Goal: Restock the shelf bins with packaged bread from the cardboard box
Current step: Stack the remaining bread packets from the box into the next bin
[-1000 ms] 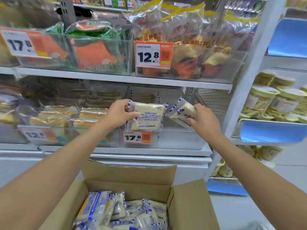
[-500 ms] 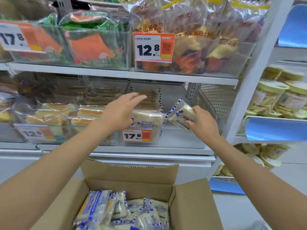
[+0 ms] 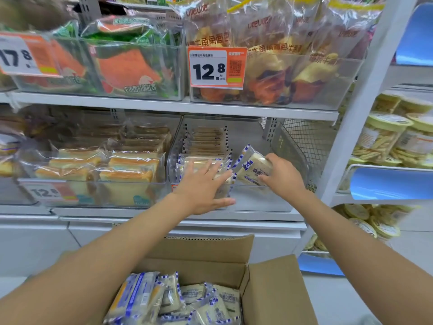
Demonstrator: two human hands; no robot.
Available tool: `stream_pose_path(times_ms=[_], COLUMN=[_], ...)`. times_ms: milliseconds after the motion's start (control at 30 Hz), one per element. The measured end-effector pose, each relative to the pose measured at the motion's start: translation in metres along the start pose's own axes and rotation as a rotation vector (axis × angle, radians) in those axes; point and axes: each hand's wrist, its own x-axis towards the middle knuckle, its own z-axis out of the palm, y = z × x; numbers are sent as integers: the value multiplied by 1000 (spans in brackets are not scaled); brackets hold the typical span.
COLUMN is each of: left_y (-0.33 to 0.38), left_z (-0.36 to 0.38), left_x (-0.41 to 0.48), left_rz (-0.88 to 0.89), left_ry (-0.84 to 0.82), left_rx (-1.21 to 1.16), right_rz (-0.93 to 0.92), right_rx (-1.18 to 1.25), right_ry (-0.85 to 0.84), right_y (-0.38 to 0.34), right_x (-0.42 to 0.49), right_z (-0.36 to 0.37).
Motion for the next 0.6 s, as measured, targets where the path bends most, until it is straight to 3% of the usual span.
stream_pose_path(times_ms=[167, 300, 433, 600], left_y=[-21, -12, -27, -48], left_z=[14, -7, -18, -15], left_x=[-11, -7, 31, 88], left_rz=[-37, -97, -210, -275], left_ry=[33, -99, 84, -158], left_rx=[-95, -211, -318, -421], right_rz=[17, -34, -69, -78], right_rx=[52, 32, -114, -294], right_ry=[-25, -66, -20, 1], right_y=[4, 5, 10, 26], right_x=[-1, 7, 27, 79], right_z=[0, 2, 4, 21])
